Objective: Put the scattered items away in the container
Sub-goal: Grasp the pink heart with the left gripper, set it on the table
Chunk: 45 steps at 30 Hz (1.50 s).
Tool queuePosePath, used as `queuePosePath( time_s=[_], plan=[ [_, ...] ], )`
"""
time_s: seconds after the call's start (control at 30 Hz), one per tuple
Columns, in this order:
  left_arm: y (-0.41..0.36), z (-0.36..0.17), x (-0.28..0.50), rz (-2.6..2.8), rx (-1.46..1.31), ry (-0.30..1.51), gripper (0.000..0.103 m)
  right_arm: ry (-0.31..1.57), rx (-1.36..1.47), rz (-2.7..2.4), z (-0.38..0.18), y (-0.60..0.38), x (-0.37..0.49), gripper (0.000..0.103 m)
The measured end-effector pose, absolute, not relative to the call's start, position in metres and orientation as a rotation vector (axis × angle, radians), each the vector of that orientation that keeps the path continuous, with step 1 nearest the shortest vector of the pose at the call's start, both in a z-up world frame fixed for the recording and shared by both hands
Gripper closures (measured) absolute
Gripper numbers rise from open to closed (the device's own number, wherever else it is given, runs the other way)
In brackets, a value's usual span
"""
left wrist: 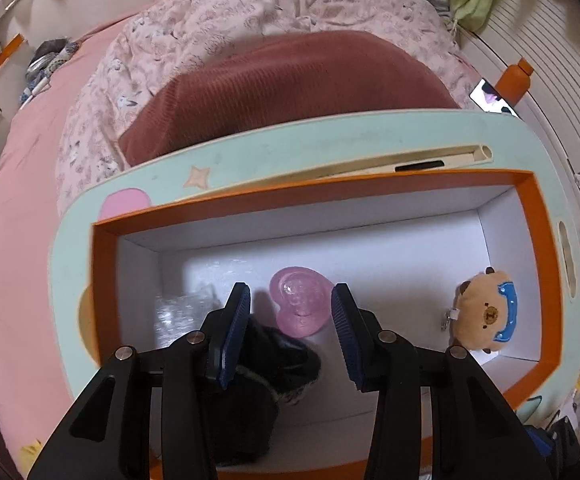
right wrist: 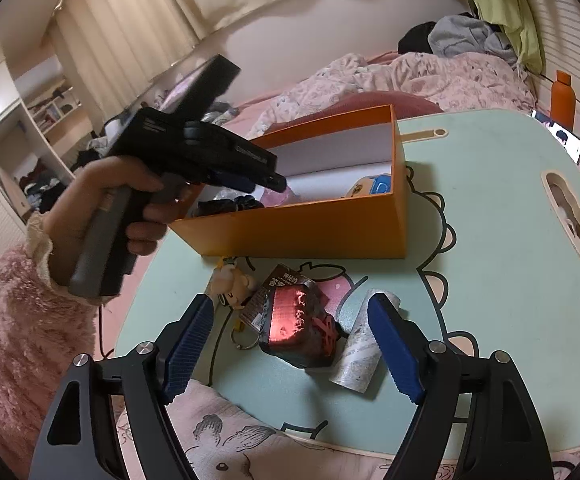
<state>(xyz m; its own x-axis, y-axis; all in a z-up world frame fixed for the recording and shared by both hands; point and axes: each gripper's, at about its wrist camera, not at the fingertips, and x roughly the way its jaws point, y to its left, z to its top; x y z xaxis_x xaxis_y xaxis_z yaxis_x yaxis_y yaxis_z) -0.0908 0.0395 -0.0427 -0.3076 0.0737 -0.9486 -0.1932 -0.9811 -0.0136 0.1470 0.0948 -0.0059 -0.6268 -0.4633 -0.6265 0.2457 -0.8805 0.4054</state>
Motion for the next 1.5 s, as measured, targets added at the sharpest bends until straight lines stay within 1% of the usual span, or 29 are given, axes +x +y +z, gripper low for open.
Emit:
queuePosePath(
  time_s=[0.07,0.13,0.3,0.37,0.43,0.53,0.67,0.73,0.83,0.87,0.93,1.1,1.2,1.33,1.43,1.5],
  plan=[
    [0.046,-0.05,-0.092,2.388,-1.759,0.17,0.064,-0.402,1.079,-2.486,-0.007,0.095,0.146,0.023],
    [0.048,-0.052,-0.09,2.403,-1.728,0.184,0.064,-0.407,1.083,-2.483,-0.007,0.095,0.145,0.023],
    [0.043,-0.051,-0.088,2.421,-1.676,0.131,0.065,-0.407,1.086,-2.48,-0.008,0.095,0.145,0.023],
    [0.04,-0.047,-0.084,2.42,-1.634,0.083,0.065,-0.41,1.087,-2.479,-0.009,0.096,0.145,0.023],
    [0.036,-0.036,-0.081,2.433,-1.572,0.032,0.065,-0.413,1.087,-2.48,-0.009,0.097,0.145,0.023],
    [0.029,-0.006,-0.063,2.451,-1.444,-0.043,0.065,-0.414,1.088,-2.48,-0.009,0.097,0.145,0.023],
    [0.019,0.027,-0.02,2.423,-1.305,-0.124,0.065,-0.412,1.085,-2.481,-0.009,0.096,0.145,0.023],
    [0.017,0.024,-0.004,2.401,-1.314,-0.138,0.065,-0.412,1.087,-2.48,-0.01,0.096,0.145,0.023],
    [0.01,0.005,0.021,2.359,-1.342,-0.175,0.065,-0.413,1.087,-2.48,-0.01,0.096,0.147,0.023],
    [0.006,0.002,0.032,2.396,-1.287,-0.189,0.065,-0.412,1.088,-2.48,-0.01,0.096,0.146,0.023],
    [0.004,-0.004,0.043,2.429,-1.304,-0.2,0.065,-0.411,1.093,-2.476,-0.01,0.096,0.147,0.023],
    [0.0,-0.01,0.061,2.431,-1.231,-0.268,0.065,-0.405,1.093,-2.48,-0.01,0.095,0.15,0.022],
    [0.006,-0.016,0.07,2.427,-1.216,-0.227,0.065,-0.405,1.097,-2.476,-0.01,0.095,0.15,0.022],
    [0.015,-0.032,0.072,2.458,-1.272,-0.158,0.065,-0.404,1.102,-2.476,-0.009,0.093,0.151,0.022],
    [0.018,-0.039,0.07,2.487,-1.269,-0.149,0.064,-0.406,1.106,-2.475,-0.009,0.093,0.15,0.022],
    [0.018,-0.039,0.069,2.504,-1.264,-0.175,0.064,-0.406,1.106,-2.475,-0.009,0.093,0.15,0.022]
  ],
)
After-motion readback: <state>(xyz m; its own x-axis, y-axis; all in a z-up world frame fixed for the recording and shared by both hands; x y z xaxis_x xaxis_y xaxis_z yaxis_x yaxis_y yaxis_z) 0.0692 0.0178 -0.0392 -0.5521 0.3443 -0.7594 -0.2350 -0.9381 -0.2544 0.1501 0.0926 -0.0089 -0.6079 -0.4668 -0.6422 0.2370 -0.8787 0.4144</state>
